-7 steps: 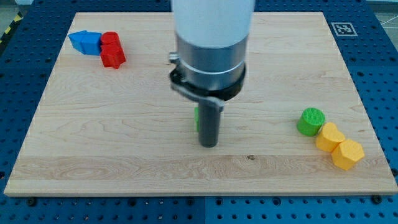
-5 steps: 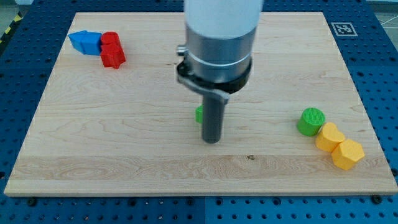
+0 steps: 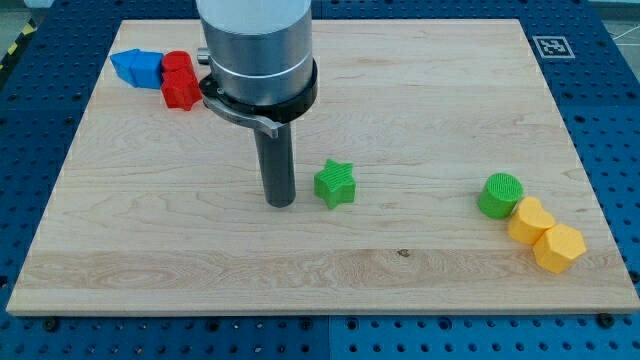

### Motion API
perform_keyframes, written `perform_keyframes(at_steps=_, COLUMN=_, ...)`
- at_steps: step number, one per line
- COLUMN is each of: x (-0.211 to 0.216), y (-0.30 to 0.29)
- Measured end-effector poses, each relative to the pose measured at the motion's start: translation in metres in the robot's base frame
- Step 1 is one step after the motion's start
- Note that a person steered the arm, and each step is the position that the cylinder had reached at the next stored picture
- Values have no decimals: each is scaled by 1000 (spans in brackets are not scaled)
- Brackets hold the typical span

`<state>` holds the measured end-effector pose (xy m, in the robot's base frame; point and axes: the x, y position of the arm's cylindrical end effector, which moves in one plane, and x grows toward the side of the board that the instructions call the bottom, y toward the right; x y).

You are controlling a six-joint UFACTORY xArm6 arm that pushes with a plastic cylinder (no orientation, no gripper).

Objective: Slide the green star closer to the green circle

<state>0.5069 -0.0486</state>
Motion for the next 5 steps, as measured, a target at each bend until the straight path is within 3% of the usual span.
perform_keyframes(at_steps=5, x=0, y=88)
